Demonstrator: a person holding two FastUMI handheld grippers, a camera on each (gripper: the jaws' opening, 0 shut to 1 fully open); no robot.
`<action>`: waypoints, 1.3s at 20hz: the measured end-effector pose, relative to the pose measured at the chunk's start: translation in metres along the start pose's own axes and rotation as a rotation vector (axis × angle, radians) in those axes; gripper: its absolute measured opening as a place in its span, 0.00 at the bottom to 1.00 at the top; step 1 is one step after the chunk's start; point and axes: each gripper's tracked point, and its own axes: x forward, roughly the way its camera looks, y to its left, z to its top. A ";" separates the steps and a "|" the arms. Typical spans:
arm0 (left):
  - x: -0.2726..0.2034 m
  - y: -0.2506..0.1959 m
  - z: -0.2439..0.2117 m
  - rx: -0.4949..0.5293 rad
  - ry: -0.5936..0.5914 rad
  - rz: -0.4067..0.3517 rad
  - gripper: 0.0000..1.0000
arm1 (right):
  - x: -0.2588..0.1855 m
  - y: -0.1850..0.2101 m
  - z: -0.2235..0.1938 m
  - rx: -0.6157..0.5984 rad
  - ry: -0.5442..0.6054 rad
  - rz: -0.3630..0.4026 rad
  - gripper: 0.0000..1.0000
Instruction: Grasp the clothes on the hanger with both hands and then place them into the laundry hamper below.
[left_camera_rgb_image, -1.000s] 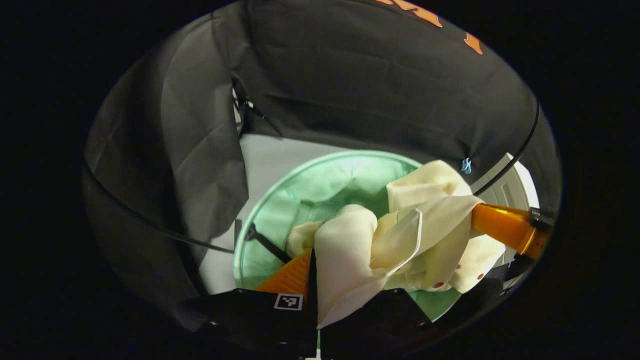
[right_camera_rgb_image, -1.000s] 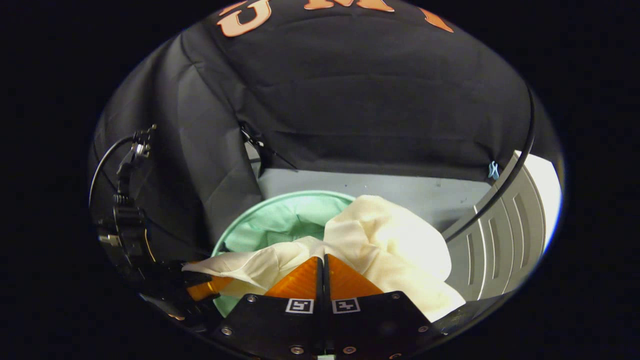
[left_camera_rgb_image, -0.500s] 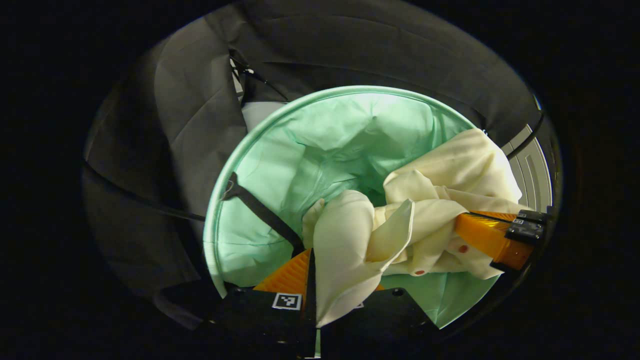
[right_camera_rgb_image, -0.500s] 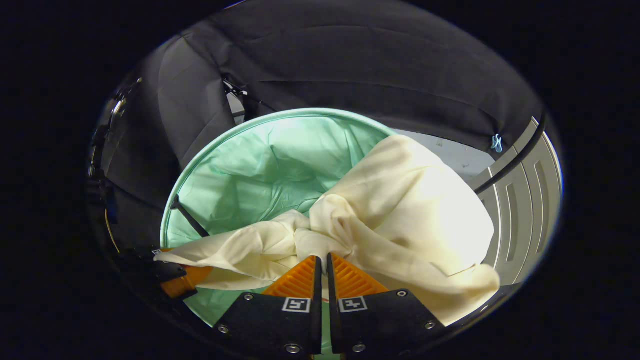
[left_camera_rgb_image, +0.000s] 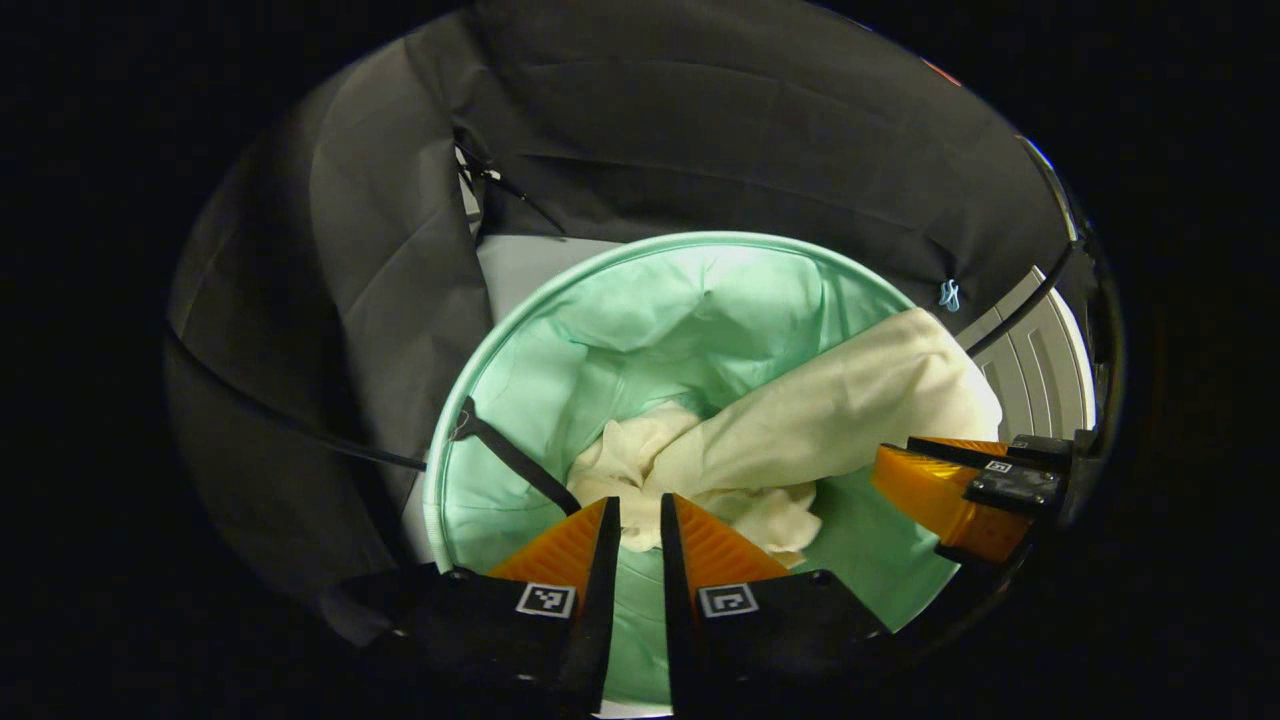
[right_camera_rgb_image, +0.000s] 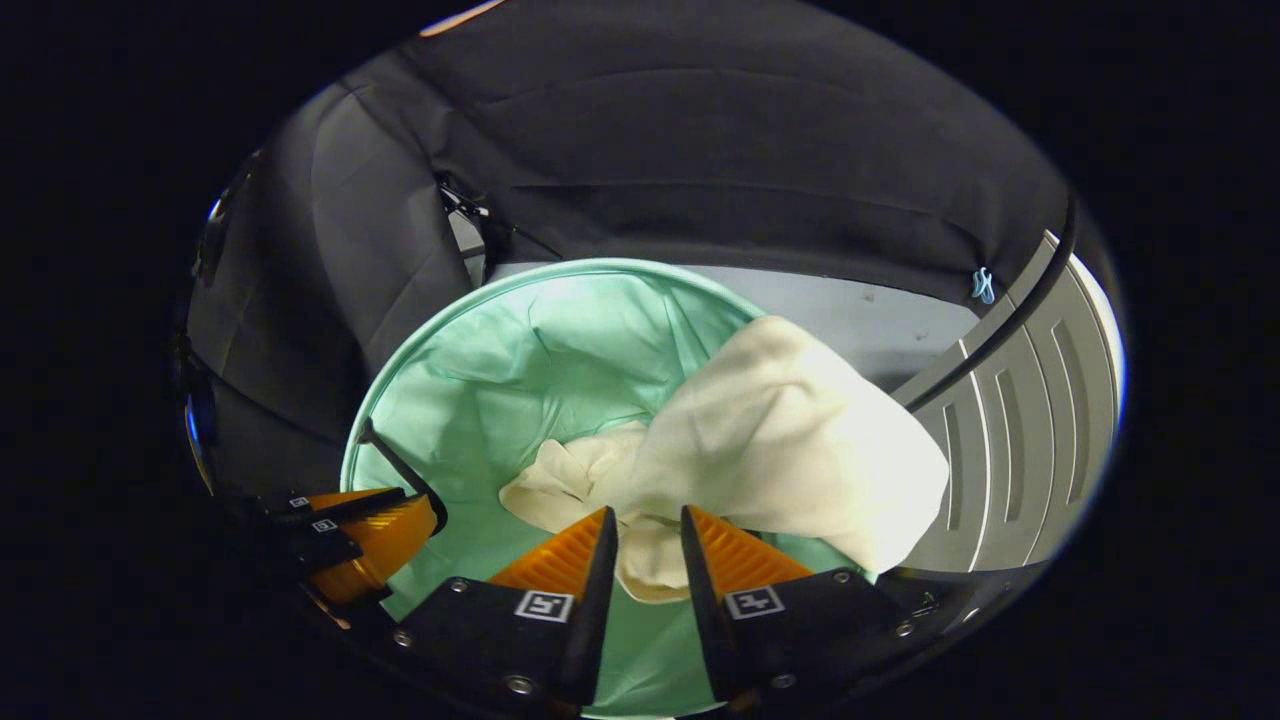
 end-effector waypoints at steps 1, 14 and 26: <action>-0.002 -0.001 -0.001 -0.007 0.000 0.001 0.34 | -0.003 -0.001 0.002 0.000 -0.004 0.004 0.46; -0.044 0.011 0.023 -0.002 -0.084 0.044 0.94 | -0.053 -0.005 0.026 -0.015 -0.090 0.006 0.94; -0.169 -0.003 0.112 0.033 -0.343 0.006 0.94 | -0.182 0.010 0.111 0.034 -0.344 0.043 0.95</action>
